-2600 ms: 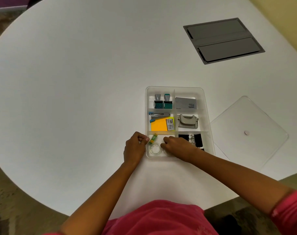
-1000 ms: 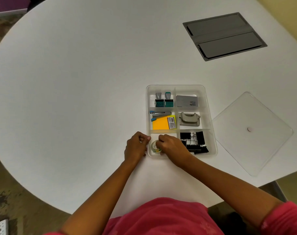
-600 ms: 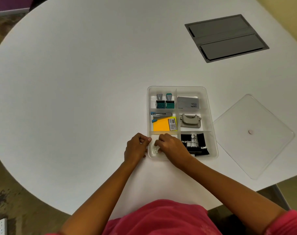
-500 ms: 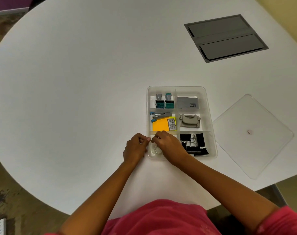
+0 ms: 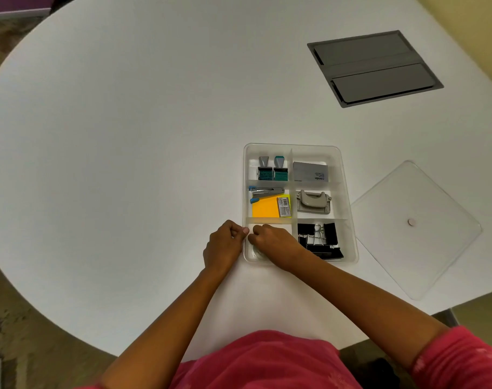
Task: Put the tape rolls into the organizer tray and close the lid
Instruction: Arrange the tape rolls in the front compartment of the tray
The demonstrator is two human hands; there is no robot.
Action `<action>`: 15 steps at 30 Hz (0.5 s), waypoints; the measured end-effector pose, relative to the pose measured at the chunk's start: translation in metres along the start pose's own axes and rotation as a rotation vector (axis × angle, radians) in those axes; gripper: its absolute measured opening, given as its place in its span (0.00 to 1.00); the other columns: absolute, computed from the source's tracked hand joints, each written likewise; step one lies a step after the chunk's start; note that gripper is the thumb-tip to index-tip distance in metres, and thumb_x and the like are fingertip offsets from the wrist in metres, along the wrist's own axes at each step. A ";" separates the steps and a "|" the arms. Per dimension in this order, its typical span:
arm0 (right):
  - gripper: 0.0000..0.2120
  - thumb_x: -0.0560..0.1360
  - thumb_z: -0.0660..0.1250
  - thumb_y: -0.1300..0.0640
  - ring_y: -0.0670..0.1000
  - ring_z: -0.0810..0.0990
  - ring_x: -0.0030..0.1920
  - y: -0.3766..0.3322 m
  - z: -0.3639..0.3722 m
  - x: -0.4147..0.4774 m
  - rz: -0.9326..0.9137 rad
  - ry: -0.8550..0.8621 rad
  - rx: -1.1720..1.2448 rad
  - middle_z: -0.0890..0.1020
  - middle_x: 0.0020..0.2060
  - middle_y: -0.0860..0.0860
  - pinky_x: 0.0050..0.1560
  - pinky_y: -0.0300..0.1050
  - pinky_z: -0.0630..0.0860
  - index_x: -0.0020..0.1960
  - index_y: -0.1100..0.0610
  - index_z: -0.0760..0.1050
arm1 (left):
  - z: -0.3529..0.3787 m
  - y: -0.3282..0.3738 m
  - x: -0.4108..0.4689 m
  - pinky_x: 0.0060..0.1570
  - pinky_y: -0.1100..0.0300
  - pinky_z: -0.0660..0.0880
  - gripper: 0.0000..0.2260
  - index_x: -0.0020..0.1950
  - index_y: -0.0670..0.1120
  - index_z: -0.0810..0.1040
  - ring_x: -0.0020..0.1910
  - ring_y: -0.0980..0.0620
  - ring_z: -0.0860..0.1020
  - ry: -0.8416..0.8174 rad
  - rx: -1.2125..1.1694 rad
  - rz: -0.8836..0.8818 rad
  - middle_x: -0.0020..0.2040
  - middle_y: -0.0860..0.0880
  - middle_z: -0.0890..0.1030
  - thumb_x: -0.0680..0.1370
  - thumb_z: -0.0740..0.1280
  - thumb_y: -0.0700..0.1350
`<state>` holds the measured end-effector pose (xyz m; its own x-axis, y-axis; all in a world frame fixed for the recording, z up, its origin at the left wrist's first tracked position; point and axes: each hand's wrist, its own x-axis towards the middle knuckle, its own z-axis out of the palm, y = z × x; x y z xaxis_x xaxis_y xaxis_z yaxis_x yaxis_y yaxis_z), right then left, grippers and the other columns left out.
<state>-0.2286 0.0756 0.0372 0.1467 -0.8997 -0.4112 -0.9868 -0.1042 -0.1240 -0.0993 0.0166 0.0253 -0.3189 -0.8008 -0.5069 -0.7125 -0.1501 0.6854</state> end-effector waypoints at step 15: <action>0.12 0.76 0.57 0.71 0.63 0.78 0.50 0.005 0.001 0.009 -0.166 -0.025 -0.142 0.78 0.50 0.63 0.44 0.54 0.76 0.58 0.67 0.72 | -0.003 0.000 0.001 0.52 0.44 0.80 0.10 0.37 0.56 0.70 0.44 0.46 0.82 -0.002 0.016 -0.019 0.40 0.53 0.79 0.76 0.64 0.58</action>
<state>-0.2318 0.0672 0.0315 0.3077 -0.8548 -0.4178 -0.9485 -0.3103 -0.0637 -0.0976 0.0144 0.0263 -0.3064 -0.7967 -0.5209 -0.7286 -0.1558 0.6669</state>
